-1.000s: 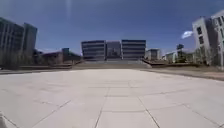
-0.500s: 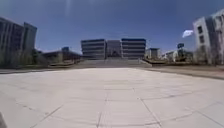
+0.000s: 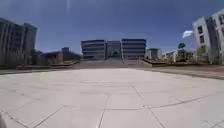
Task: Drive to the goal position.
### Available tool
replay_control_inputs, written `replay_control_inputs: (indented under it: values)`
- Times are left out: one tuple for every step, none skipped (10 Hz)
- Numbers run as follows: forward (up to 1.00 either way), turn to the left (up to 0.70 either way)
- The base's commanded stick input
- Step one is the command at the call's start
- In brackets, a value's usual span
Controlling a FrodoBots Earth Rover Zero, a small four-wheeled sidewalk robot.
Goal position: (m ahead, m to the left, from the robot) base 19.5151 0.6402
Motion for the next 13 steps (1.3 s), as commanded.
replay_control_inputs:
  values:
    - [0.70,0.02]
    - [0.70,0.02]
    - [0.70,0.02]
    - [0.70,0.02]
    - [0.70,0.02]
    - [0.70,0.02]
    - [0.70,0.02]
    - [0.70,0.02]
    - [0.70,0.02]
    - [0.70,0.02]
    - [0.70,0.02]
    - [0.70,0.02]
    - [0.70,0.02]
